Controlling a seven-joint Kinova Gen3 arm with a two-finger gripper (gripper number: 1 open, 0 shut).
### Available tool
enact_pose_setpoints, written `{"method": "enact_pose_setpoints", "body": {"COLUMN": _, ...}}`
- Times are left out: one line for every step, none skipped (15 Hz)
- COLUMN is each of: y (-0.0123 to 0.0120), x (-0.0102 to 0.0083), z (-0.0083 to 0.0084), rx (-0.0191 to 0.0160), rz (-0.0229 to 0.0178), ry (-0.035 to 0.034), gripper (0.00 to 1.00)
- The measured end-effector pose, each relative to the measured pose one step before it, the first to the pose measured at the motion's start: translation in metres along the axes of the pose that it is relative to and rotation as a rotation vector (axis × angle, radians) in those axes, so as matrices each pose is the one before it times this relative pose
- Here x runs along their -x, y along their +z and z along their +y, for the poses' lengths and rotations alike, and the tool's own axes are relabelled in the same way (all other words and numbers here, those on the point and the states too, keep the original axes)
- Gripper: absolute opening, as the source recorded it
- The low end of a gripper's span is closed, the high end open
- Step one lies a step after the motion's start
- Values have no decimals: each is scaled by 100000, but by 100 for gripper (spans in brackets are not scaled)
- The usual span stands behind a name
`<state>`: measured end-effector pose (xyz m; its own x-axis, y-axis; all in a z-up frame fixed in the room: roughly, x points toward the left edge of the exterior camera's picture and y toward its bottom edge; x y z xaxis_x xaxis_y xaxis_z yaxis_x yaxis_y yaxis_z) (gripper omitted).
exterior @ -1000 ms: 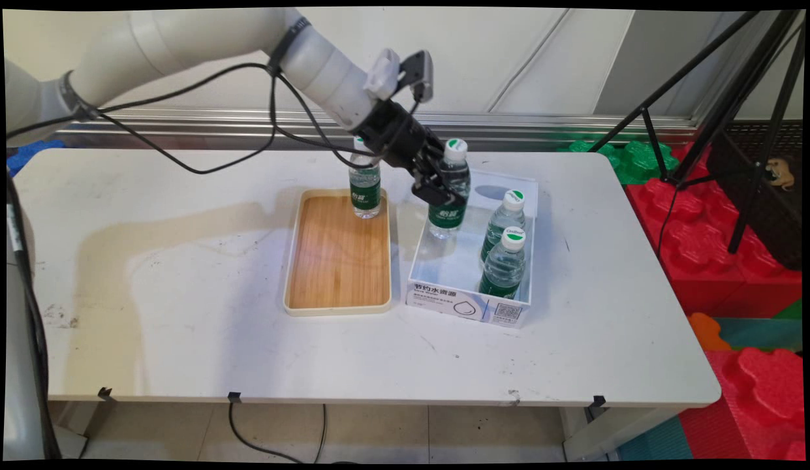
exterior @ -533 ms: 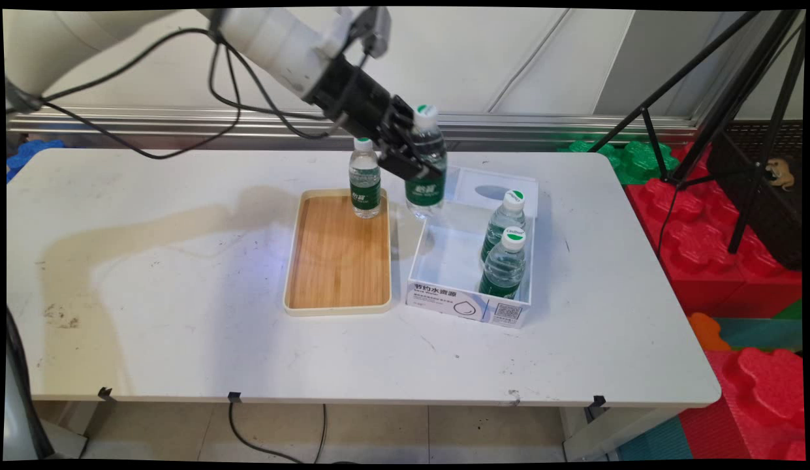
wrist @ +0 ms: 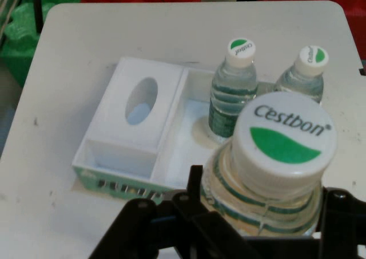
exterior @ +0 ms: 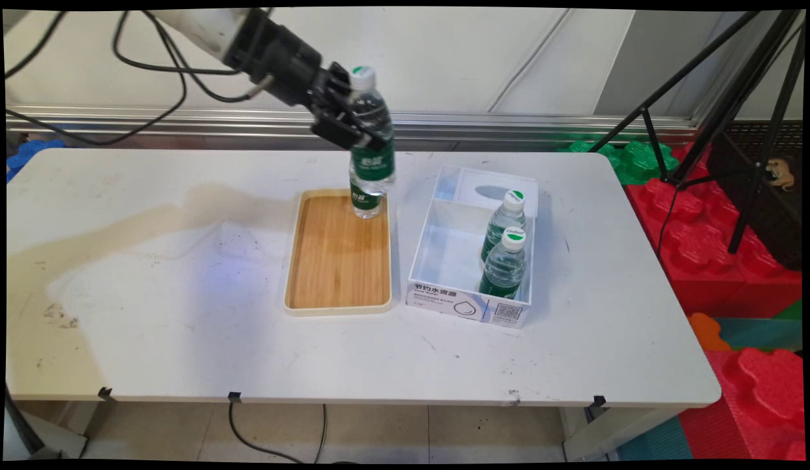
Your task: Place the picked object on the tray
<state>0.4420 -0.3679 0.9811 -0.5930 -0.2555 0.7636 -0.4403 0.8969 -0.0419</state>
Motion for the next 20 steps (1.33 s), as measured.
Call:
{"method": "enact_pose_setpoints", "body": {"y": -1052, "x": 444, "z": -4, "rx": -476, "rz": -355, "ry": -825, "gripper": 0}}
{"method": "enact_pose_setpoints", "body": {"y": -953, "x": 523, "z": 2, "rx": -348, "rz": -842, "ry": -682, "gripper": 0}}
{"method": "enact_pose_setpoints", "body": {"y": -768, "x": 526, "z": -25, "rx": -449, "rz": -993, "ry": -570, "gripper": 0}}
{"method": "enact_pose_setpoints", "body": {"y": -772, "x": 622, "z": -69, "rx": -515, "rz": -1242, "ry": -638, "gripper": 0}}
{"method": "enact_pose_setpoints", "body": {"y": -668, "x": 651, "z": -131, "rx": -679, "rz": -1111, "ry": -808, "gripper": 0}}
{"method": "enact_pose_setpoints", "body": {"y": -427, "x": 542, "z": -168, "rx": -540, "rz": -895, "ry": -621, "gripper": 0}}
{"method": "enact_pose_setpoints", "body": {"y": -434, "x": 666, "z": -230, "rx": -747, "rz": -985, "ry": -854, "gripper": 0}}
{"method": "enact_pose_setpoints", "body": {"y": -319, "x": 734, "z": -299, "rx": -934, "rz": -1082, "ry": -917, "gripper": 0}}
{"method": "enact_pose_setpoints", "body": {"y": -157, "x": 519, "z": -249, "rx": -789, "rz": -729, "ry": -609, "gripper": 0}}
{"method": "enact_pose_setpoints", "body": {"y": -94, "x": 532, "z": -295, "rx": -821, "rz": -699, "ry": -645, "gripper": 0}}
{"method": "enact_pose_setpoints", "body": {"y": -23, "x": 554, "z": -320, "rx": -849, "rz": -660, "ry": -631, "gripper": 0}}
{"method": "enact_pose_setpoints", "body": {"y": 51, "x": 560, "z": -361, "rx": -847, "rz": -670, "ry": -633, "gripper": 0}}
{"method": "enact_pose_setpoints", "body": {"y": 149, "x": 622, "z": -424, "rx": -931, "rz": -719, "ry": -572, "gripper": 0}}
{"method": "enact_pose_setpoints", "body": {"y": 305, "x": 698, "z": -579, "rx": -962, "rz": -799, "ry": -565, "gripper": 0}}
{"method": "enact_pose_setpoints", "body": {"y": 399, "x": 649, "z": -573, "rx": -793, "rz": -694, "ry": -388, "gripper": 0}}
{"method": "enact_pose_setpoints", "body": {"y": 397, "x": 522, "z": -495, "rx": -739, "rz": -450, "ry": -347, "gripper": 0}}
{"method": "enact_pose_setpoints", "body": {"y": 554, "x": 512, "z": -586, "rx": -727, "rz": -420, "ry": -404, "gripper": 0}}
{"method": "enact_pose_setpoints", "body": {"y": 569, "x": 379, "z": -488, "rx": -379, "rz": -334, "ry": -375, "gripper": 0}}
{"method": "enact_pose_setpoints", "body": {"y": 386, "x": 260, "z": -293, "rx": -158, "rz": -241, "ry": -283, "gripper": 0}}
{"method": "enact_pose_setpoints", "body": {"y": 714, "x": 466, "z": -457, "rx": -8, "rz": -476, "ry": -562, "gripper": 0}}
